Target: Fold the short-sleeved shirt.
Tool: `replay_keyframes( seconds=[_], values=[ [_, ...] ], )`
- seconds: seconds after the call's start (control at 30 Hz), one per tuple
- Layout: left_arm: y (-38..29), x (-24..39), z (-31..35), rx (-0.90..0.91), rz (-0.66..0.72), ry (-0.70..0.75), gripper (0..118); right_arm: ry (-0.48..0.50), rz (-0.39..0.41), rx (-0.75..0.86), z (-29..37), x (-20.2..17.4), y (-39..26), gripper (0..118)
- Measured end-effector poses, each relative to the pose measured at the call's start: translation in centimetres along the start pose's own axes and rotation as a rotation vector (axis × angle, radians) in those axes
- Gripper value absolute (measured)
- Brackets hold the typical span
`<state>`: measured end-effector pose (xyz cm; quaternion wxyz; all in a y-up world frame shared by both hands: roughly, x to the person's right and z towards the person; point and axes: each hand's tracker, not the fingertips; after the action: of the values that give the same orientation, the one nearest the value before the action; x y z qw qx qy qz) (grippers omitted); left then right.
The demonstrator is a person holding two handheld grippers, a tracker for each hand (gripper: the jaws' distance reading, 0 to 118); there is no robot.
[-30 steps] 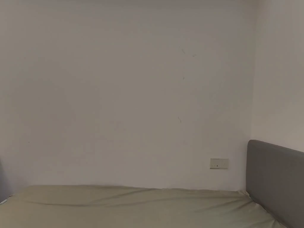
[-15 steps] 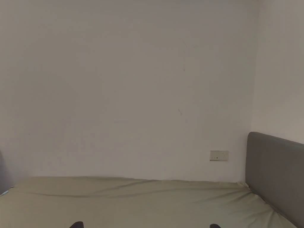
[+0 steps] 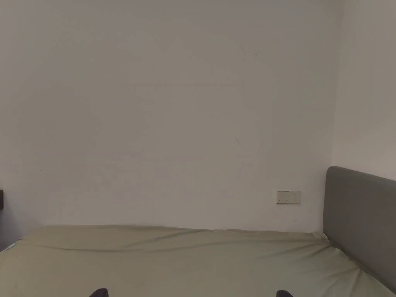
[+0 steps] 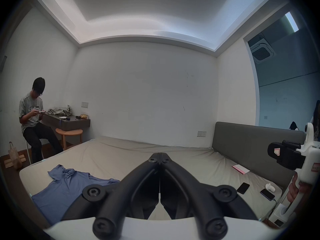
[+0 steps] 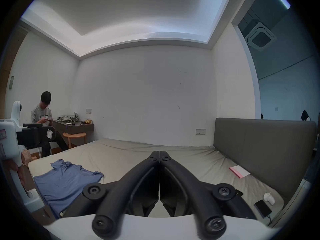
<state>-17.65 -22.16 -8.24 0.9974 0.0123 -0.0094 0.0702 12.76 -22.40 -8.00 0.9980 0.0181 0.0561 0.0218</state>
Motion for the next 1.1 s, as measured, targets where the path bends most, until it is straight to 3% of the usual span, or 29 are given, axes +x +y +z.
replay_keyframes(
  seconds=[0.07,0.4,0.7,0.73,0.77,0.8,0.83,0.87,1.1],
  values=[
    [0.0,0.0,0.0,-0.004,-0.012,0.004,0,0.012,-0.020,-0.004,-0.1,0.2,-0.1,1],
    [-0.1,-3.1,-0.1,-0.022,-0.012,0.018,0,0.034,0.024,0.005,-1.0,-1.9,-0.3,1],
    [-7.7,-15.9,-5.0,-0.399,0.073,0.291,1,0.149,0.056,-0.041,-4.9,-7.3,-2.6,1],
    [-8.7,-16.7,-5.8,-0.459,0.100,0.290,15,0.166,0.064,-0.058,-5.8,-8.0,-3.1,1],
    [-10.9,-18.5,-7.7,-0.542,0.135,0.243,45,0.177,0.070,-0.069,-6.6,-8.7,-3.6,1],
    [-12.6,-19.7,-9.1,-0.632,0.150,0.231,102,0.186,0.075,-0.081,-7.3,-9.4,-4.1,1],
    [-14.5,-20.6,-10.3,-0.751,0.170,0.229,118,0.201,0.078,-0.099,-8.0,-10.0,-4.7,1],
    [-15.7,-21.5,-11.6,-0.717,0.169,0.207,112,0.216,0.081,-0.117,-8.9,-10.6,-5.3,1],
    [-25.7,-23.9,-21.1,-0.827,0.007,0.303,112,0.259,0.159,-0.212,-13.1,-12.8,-9.7,1]
  ],
)
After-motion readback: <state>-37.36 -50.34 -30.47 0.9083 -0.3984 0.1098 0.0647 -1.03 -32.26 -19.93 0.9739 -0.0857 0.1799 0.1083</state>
